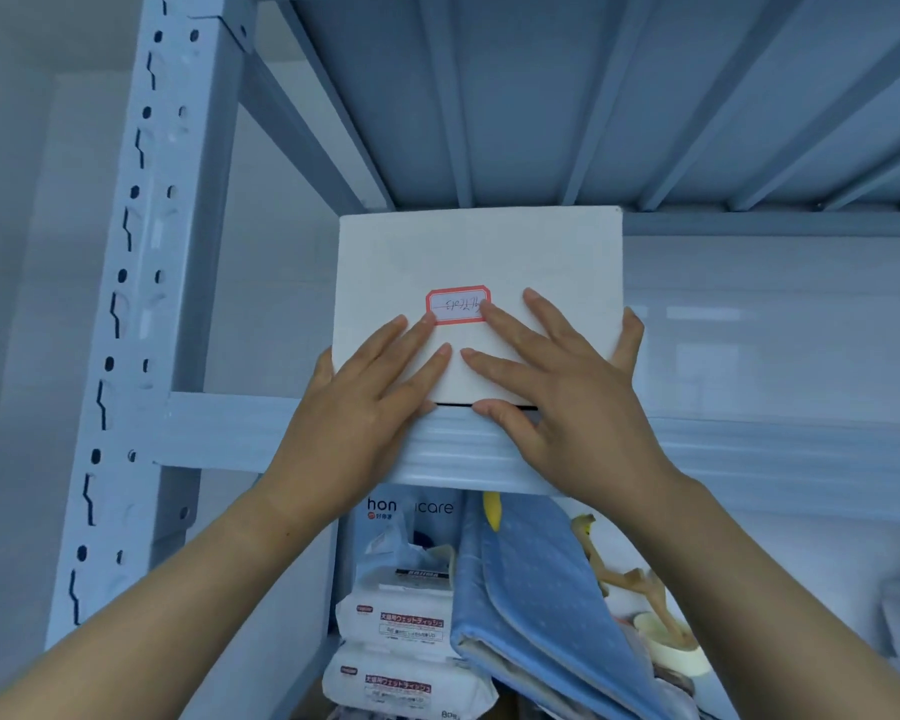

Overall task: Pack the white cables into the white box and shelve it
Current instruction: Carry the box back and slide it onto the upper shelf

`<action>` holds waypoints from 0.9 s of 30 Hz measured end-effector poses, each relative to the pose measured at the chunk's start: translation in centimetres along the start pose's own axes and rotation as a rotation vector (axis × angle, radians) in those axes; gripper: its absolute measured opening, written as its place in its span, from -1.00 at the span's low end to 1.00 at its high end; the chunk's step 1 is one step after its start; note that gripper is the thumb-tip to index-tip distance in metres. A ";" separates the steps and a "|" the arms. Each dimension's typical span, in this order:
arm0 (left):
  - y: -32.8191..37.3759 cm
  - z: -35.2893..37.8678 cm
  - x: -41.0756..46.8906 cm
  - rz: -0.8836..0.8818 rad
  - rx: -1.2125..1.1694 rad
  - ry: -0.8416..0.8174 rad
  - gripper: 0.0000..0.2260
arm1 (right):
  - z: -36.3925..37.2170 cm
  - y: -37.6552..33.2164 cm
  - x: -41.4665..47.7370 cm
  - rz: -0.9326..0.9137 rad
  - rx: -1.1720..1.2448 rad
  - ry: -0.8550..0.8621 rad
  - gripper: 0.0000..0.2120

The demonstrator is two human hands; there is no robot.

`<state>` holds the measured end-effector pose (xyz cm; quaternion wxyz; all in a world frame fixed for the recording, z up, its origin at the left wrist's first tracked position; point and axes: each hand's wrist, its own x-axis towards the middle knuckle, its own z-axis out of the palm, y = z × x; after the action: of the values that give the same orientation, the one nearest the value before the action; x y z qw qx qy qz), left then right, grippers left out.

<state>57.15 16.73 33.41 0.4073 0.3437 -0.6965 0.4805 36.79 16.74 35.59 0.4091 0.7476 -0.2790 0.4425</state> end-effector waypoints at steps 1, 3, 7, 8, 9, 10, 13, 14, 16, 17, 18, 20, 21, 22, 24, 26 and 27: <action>-0.6 -0.1 -0.2 -0.006 -0.031 0.000 -0.53 | 0.3 -0.2 0.1 0.013 0.015 -0.010 -0.73; -1.5 -0.2 -0.3 -0.028 -0.086 -0.018 -0.43 | 0.8 -0.5 0.4 0.055 0.055 -0.036 -0.76; -1.8 -0.4 -0.2 -0.095 -0.147 -0.112 -0.48 | 1.3 -0.6 0.8 0.097 0.111 -0.105 -0.75; -1.9 -0.4 -0.2 -0.092 -0.153 -0.112 -0.51 | 1.3 -0.5 0.9 0.098 0.121 -0.104 -0.75; -1.9 -0.4 -0.3 -0.092 -0.164 -0.113 -0.51 | 1.3 -0.5 0.9 0.105 0.139 -0.093 -0.76; -1.9 -0.3 -0.3 -0.100 -0.176 -0.108 -0.52 | 1.1 -0.4 0.9 0.122 0.166 -0.070 -0.75; -1.6 -0.2 0.3 -0.143 -0.199 -0.094 -0.58 | 0.7 -0.2 1.1 0.190 0.234 0.048 -0.73; -1.4 0.0 0.5 -0.151 -0.199 -0.100 -0.59 | 0.7 -0.2 1.2 0.211 0.232 0.075 -0.72; -1.0 0.3 1.1 -0.168 -0.193 -0.129 -0.60 | 0.7 -0.3 1.2 0.256 0.196 0.100 -0.67; -0.9 0.5 1.3 -0.177 -0.190 -0.140 -0.61 | 0.8 -0.4 1.1 0.279 0.167 0.104 -0.64; -0.7 0.7 1.4 -0.185 -0.184 -0.146 -0.61 | 0.9 -0.5 1.1 0.302 0.135 0.110 -0.60; -0.6 0.9 1.3 -0.189 -0.161 -0.150 -0.60 | 1.1 -0.7 1.0 0.346 0.078 0.118 -0.54; -0.5 0.9 1.2 -0.186 -0.144 -0.150 -0.58 | 1.2 -0.8 1.0 0.371 0.064 0.114 -0.50; -0.5 0.9 1.2 -0.180 -0.127 -0.152 -0.56 | 1.3 -1.0 1.0 0.397 0.058 0.105 -0.47; -0.6 1.0 1.1 -0.168 -0.104 -0.154 -0.52 | 1.6 -1.4 0.9 0.461 0.046 0.089 -0.39; -0.8 1.2 0.9 -0.160 -0.080 -0.156 -0.51 | 1.9 -1.8 0.8 0.560 0.038 0.073 -0.35; -0.8 1.3 0.8 -0.152 -0.064 -0.157 -0.51 | 2.0 -1.9 0.7 0.599 0.027 0.062 -0.35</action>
<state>57.19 15.19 34.19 0.3973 0.4189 -0.7133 0.3973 39.44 15.92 34.97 0.2588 0.6234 -0.4688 0.5697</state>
